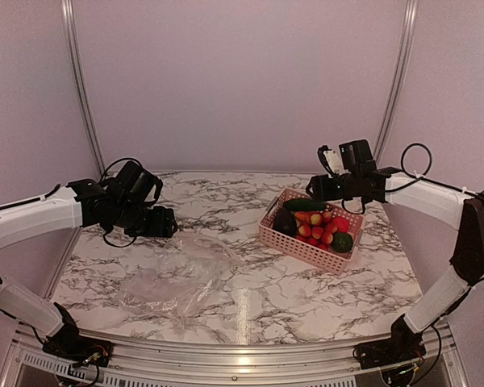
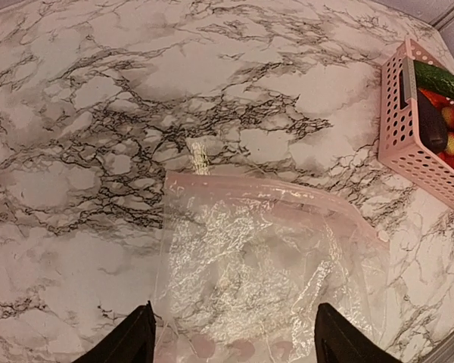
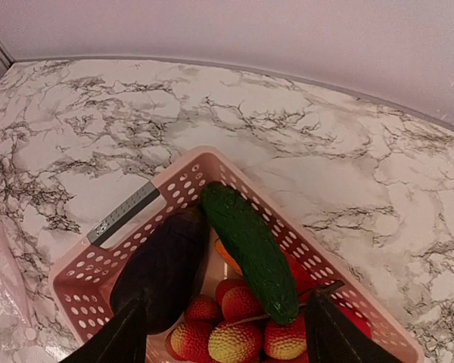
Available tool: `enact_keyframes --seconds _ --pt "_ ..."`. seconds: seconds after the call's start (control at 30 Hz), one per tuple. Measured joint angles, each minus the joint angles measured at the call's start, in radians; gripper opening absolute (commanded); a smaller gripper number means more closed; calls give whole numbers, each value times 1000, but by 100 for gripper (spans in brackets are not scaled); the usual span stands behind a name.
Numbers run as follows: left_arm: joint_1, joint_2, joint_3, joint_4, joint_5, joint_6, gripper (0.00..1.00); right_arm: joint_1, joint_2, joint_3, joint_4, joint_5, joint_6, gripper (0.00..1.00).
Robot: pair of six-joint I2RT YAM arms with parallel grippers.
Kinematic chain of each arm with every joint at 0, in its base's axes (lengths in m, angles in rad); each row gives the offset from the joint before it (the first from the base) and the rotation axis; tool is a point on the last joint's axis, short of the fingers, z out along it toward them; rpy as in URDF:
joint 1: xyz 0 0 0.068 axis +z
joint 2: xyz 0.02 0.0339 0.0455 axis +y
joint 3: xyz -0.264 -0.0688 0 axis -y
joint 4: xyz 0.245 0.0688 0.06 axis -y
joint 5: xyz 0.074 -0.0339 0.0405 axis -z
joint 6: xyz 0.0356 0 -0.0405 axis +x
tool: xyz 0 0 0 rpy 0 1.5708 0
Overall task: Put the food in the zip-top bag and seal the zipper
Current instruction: Pick up the zipper food storage bag from the center of the board.
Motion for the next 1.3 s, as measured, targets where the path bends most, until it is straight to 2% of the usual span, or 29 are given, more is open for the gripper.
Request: enact_keyframes --seconds 0.2,0.33,0.63,0.87,1.3 --pt "-26 -97 -77 -139 -18 -108 82 86 101 25 -16 -130 -2 63" --pt "-30 -204 -114 -236 -29 -205 85 166 187 109 -21 -222 -6 61" --pt "-33 -258 -278 -346 116 -394 86 265 365 304 -37 -370 -47 65" --pt "-33 -335 -312 -360 143 -447 86 332 528 428 -33 -475 -25 70" --pt "-33 -388 -270 -393 119 -425 86 357 761 608 -55 -634 70 69"
